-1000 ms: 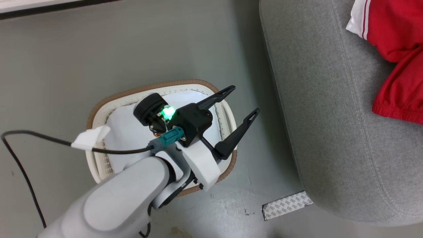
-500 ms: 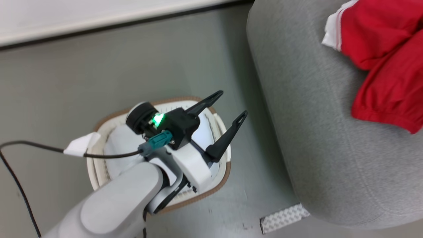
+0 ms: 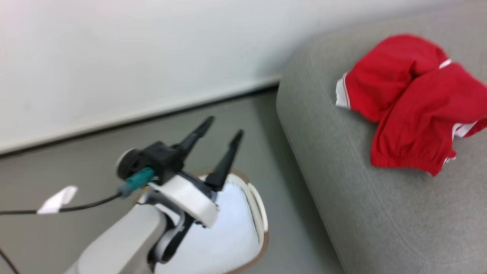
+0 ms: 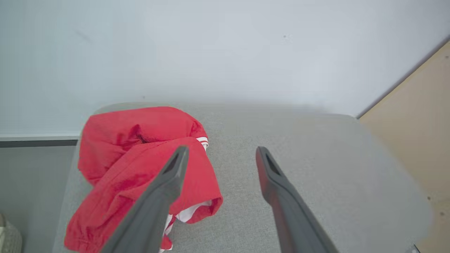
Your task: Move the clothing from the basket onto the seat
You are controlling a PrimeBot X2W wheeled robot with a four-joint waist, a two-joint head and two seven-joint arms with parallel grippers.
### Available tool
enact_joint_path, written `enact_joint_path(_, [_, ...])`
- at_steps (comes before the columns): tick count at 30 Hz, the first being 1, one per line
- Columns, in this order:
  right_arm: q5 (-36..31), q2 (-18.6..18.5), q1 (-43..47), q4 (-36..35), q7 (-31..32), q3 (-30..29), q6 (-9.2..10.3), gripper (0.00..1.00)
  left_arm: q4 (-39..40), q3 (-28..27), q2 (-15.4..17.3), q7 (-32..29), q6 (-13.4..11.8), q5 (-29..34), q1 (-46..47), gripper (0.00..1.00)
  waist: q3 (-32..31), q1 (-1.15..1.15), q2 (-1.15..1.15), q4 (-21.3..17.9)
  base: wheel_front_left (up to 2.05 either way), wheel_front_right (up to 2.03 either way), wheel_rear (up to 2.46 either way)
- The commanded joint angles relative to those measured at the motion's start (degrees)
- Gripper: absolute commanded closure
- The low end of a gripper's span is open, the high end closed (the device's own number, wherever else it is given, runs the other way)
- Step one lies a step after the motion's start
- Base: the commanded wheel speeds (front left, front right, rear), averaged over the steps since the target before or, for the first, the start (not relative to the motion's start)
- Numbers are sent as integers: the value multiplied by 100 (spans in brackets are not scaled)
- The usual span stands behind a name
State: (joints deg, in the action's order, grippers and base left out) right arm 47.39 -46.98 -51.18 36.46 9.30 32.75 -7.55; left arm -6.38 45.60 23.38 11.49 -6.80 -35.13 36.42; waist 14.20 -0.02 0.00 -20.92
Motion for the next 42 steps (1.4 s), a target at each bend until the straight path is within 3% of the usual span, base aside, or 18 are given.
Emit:
enact_joint_path(1, [66,-44,146,-149,-71,8,13,0,-13,-84,79,75,-80,-62,-160,0,-519,2,0,168,0,0,0])
enact_joint_path(4, [-6,-83,231,-560,-309,2,13,0,-37,-322,194,200,-259,-148,-380,0,-818,2,0,284,0,0,0])
enact_joint_path(10, [-156,180,611,-1137,-767,-172,13,0,54,-913,419,327,-649,-451,-1090,0,-1314,2,0,489,0,0,0])
enact_joint_path(13, [-295,418,894,-1426,-1033,-400,13,0,264,-1353,424,366,-748,-657,-1495,0,-1414,2,0,619,0,0,0])
enact_joint_path(15, [-391,518,1134,-1611,-1210,-616,13,0,339,-1524,553,360,-868,-481,-1738,0,-1467,2,0,714,0,0,0])
enact_joint_path(21, [-825,1092,2135,-2075,-1622,-1417,13,0,477,-2227,389,364,-992,-248,-2489,0,-1569,2,0,999,0,0,0])
enact_joint_path(30, [-1590,2322,3737,-2538,-2191,-2089,13,0,45,-3078,-326,365,-646,136,-3390,0,-1608,2,0,1230,0,0,0])
enact_joint_path(42, [-2231,3471,4989,-2868,-2448,-2295,13,0,-390,-4022,-1415,366,354,1306,-3887,0,-1608,2,0,1441,0,0,0])
